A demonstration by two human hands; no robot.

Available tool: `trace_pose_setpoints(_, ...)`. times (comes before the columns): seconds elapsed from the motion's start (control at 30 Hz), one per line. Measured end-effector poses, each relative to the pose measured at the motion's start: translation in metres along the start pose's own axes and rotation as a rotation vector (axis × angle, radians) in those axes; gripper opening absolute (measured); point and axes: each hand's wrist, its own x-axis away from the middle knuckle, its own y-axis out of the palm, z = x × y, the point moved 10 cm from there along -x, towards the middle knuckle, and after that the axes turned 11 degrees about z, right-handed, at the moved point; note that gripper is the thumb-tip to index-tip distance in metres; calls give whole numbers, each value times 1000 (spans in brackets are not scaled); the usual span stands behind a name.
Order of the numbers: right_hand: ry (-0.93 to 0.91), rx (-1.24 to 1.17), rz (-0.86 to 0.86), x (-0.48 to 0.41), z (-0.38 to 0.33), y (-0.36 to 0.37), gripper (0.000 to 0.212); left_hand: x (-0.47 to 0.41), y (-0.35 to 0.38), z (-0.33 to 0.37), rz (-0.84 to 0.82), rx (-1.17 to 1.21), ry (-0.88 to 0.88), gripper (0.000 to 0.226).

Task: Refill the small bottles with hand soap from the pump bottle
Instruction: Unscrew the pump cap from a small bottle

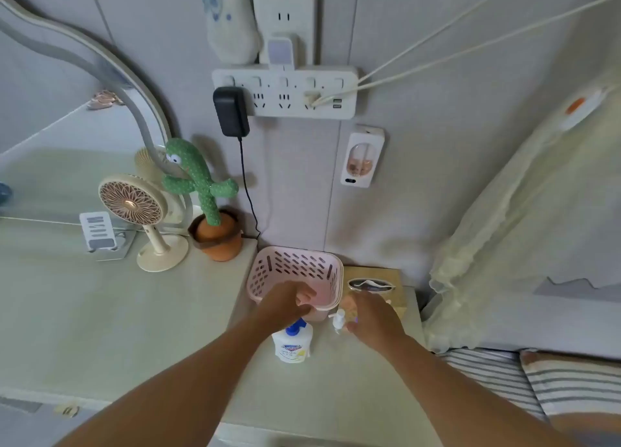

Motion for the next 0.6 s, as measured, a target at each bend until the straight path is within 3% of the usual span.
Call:
trace_pose_setpoints(0.23,-106,210,30,-15,5,35,35,-16,32,-16,25,-16,64,26)
trace_pose_setpoints(0.6,-197,298,144,-34,9,56,22,-35,54,-21,36,-15,146,27)
